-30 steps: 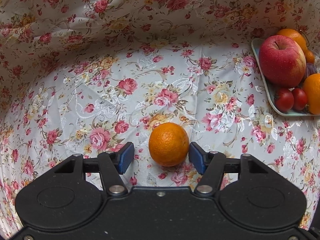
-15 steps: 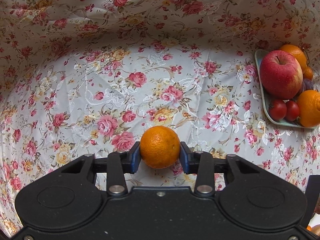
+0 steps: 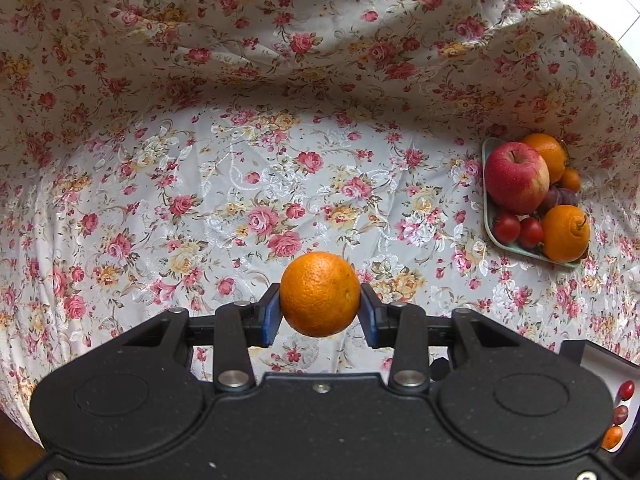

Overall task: Organize fruits
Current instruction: 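Carry the tangerine and the red tomato over the white box with both tools, then lower both fruits into the box and open both tools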

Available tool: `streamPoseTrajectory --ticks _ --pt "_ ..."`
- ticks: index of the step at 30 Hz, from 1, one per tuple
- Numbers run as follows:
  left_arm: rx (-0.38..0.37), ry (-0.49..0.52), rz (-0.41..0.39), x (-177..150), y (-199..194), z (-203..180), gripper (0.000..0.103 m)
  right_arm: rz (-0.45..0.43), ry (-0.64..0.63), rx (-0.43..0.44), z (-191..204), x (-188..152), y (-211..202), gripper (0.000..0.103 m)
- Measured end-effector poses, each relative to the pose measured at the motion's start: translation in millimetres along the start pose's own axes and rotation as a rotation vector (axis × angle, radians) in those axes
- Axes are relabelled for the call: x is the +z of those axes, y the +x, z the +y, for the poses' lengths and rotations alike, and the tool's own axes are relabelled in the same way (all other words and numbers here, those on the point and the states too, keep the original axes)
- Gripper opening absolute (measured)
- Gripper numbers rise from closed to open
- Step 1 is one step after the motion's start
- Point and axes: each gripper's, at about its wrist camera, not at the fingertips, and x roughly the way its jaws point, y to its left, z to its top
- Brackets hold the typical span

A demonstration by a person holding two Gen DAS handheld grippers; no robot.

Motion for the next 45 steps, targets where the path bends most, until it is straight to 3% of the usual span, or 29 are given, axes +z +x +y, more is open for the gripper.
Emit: streamPoseTrajectory --ticks 7,14,31,45 --pt "0.004 0.035 -0.019 -21 -12 -22 0.048 -0.042 -0.023 -0.025 -7 4 -16 0.037" --pt "-0.04 0.135 0.0 -32 -8 -74 0.048 -0.136 0.016 -0.089 -41 16 -46 0.037" --pt "-0.211 0.411 0.013 -80 -22 -241 0.048 -0.319 0.179 -0.249 -194 34 -138 0.037" --pt "-0.191 0.586 0.032 -136 -8 -333 0.048 -0.369 0.29 -0.333 -298 18 -185 0.037"
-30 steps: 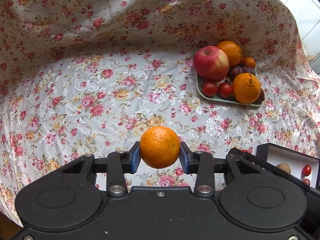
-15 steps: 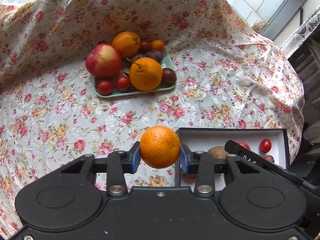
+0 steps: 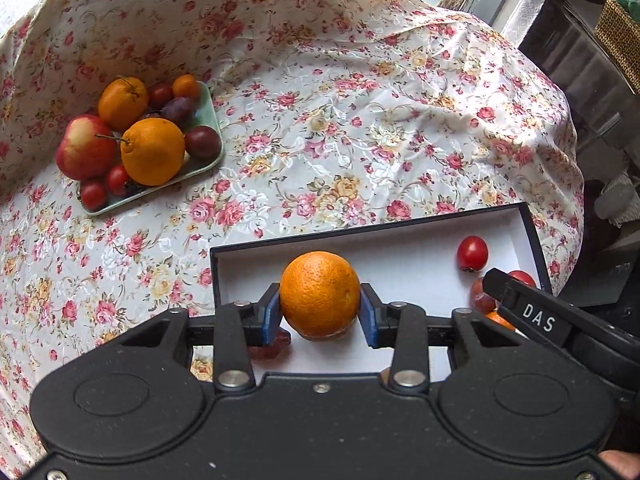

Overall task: Organize fruits
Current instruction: 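Lower both fruits into the box and open both tools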

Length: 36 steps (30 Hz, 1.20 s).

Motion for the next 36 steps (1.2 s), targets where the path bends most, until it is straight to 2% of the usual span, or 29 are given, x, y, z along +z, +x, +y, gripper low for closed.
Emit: streamPoseTrajectory --ticks 9,14,20,24,27,33,36 --pt "0.026 0.072 0.028 -4 22 -41 0.048 -0.015 0.068 -0.05 -62 5 -8 0.037" --pt "0.044 0.098 0.023 -6 27 -53 0.049 0.0 0.117 -0.038 -82 5 -8 0.037" --pt "0.067 0.104 0.029 -7 31 -53 0.053 0.035 0.1 0.003 -85 4 -5 0.037" --pt "0.078 0.102 0.033 -9 32 -50 0.053 0.062 0.027 0.031 -79 1 -3 0.038" --pt "0.088 0.108 0.024 -10 29 -49 0.053 0.077 -0.025 0.015 -74 -2 -2 0.038" --pt "0.095 0.106 0.019 -11 25 -44 0.053 0.056 -0.082 -0.02 -70 -5 -6 0.039" --pt "0.1 0.106 0.014 -12 23 -41 0.053 0.035 -0.079 -0.01 -69 -4 -9 0.043"
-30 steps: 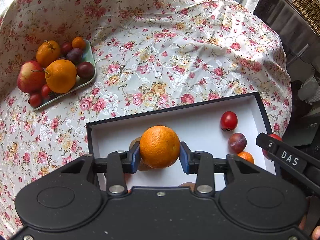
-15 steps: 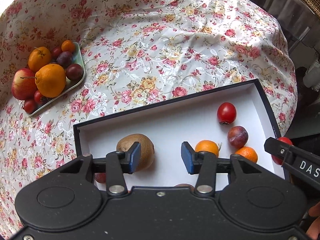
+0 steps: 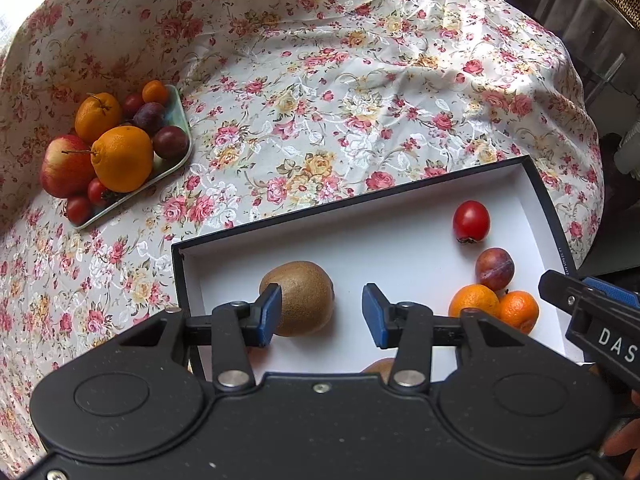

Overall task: Organize fruits
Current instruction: 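Lower both fruits into the box and open both tools, then withdraw both open tools slightly above the box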

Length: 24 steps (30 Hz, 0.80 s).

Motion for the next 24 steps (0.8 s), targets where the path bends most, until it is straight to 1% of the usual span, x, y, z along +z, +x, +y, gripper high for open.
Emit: streamPoseTrajectory --ticks 4,7,11,15,19,22,24 --pt "0.014 -0.006 -0.008 -1 -1 7 0.053 -0.017 0.015 0.027 7 3 -4 0.043" --pt "0.025 -0.01 -0.009 -3 -2 14 0.053 0.026 0.028 0.022 16 3 0 0.043" --pt "0.028 -0.019 -0.003 -6 -3 25 0.053 0.088 -0.005 -0.014 33 2 7 0.043" --pt "0.013 -0.036 0.01 -10 -5 37 0.053 0.094 -0.035 -0.031 45 0 8 0.043" --pt "0.003 -0.053 0.025 -13 -7 47 0.053 0.107 -0.046 -0.066 52 -2 9 0.042" --pt "0.004 -0.058 0.034 -16 -7 52 0.053 0.146 -0.055 -0.093 55 -5 13 0.042" --pt "0.001 -0.065 0.038 -19 -9 54 0.053 0.19 -0.064 -0.13 59 -6 16 0.042"
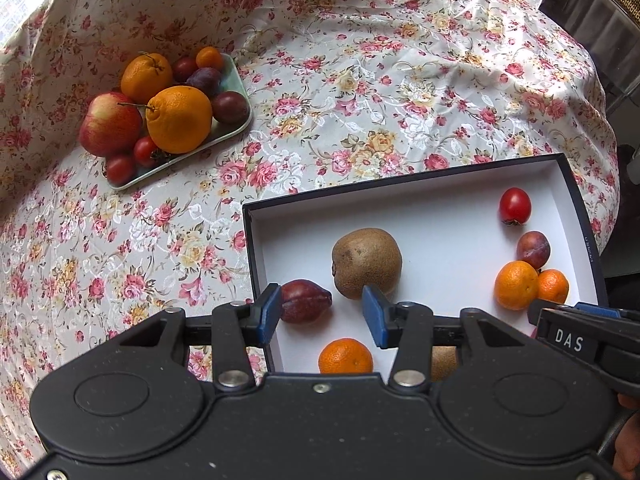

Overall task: Organize fruits
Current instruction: 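Withdraw both open tools slightly above the box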

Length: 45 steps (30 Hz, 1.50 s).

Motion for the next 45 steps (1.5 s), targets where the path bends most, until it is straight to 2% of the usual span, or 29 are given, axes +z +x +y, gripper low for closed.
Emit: streamPoseTrajectory --ticks 3,7,10,15,18,22,32,45 --pt "-0.014 0.0 -0.004 -4 -5 3 0.053 0.021 -0.065 -0.035 8 -2 -3 0.04" --pt "-0.008 0.01 -0.021 -9 -11 2 0.053 -0.053 -0.113 -0.071 11 -17 -18 0.038" --pt "-0.014 0.019 -0.021 -15 -13 3 0.053 -0.081 -0.079 -0.02 8 -24 -29 0.038" --pt "-0.034 0.019 -0.018 -26 -16 9 0.053 -0.087 0.014 0.112 0 -32 -39 0.039" --pt "-0.023 0.026 -0.03 -31 -19 9 0.053 -0.072 0.045 0.137 0 -38 -39 0.039" --pt "-0.024 0.038 -0.046 -33 -22 10 0.054 -0.066 0.056 0.116 6 -41 -36 0.039" --pt "-0.009 0.037 -0.039 -33 -13 8 0.054 -0.108 -0.052 0.038 15 -41 -37 0.039" --pt "-0.009 0.042 -0.009 -33 -5 3 0.054 -0.069 -0.092 0.018 18 -40 -29 0.039"
